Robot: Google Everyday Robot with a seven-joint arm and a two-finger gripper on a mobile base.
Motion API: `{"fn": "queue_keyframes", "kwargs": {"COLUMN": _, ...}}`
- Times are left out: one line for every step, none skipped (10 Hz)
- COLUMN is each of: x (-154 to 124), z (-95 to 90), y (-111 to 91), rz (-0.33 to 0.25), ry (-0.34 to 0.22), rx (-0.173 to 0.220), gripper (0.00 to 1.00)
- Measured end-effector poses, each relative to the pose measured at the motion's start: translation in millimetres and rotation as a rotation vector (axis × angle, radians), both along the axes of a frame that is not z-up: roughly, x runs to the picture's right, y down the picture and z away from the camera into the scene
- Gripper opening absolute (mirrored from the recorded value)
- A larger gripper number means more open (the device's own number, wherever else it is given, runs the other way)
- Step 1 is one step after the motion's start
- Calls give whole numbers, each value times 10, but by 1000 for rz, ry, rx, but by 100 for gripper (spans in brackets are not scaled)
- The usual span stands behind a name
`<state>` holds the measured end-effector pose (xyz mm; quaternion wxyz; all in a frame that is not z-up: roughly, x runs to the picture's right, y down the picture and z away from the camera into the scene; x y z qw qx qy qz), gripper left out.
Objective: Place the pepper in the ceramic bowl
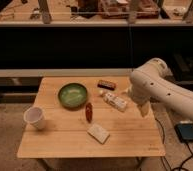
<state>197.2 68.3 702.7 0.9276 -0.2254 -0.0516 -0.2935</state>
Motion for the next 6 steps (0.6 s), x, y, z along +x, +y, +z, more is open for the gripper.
{"fn": "queue_keyframes", "kwargs": {"x": 0, "z": 0, "y": 0, "rz": 0, "ry": 0, "rx": 0, "gripper": 80}}
{"fn": "queue_keyframes", "kwargs": {"x": -3, "z": 5, "y": -4, "rz": -2, "ry": 0, "rx": 1, "gripper": 80}}
{"fn": "queue_keyframes", "kwargs": {"x": -86, "z": 51, "y": -38, "rz": -18, "ry": -9, "rx": 6, "gripper": 80}}
{"fn": "queue_keyframes", "kwargs": {"x": -245, "z": 112, "y": -92, "rz": -47, "ry": -24, "rx": 12, "gripper": 80}}
{"fn": "queue_keyframes", "kwargs": {"x": -386, "z": 145, "y": -120, "rz": -62, "ry": -33, "rx": 15, "gripper": 80}}
{"fn": "queue_keyframes", "kwargs": {"x": -510, "z": 177, "y": -150, "rz": -75, "ry": -41, "rx": 19, "gripper": 80}}
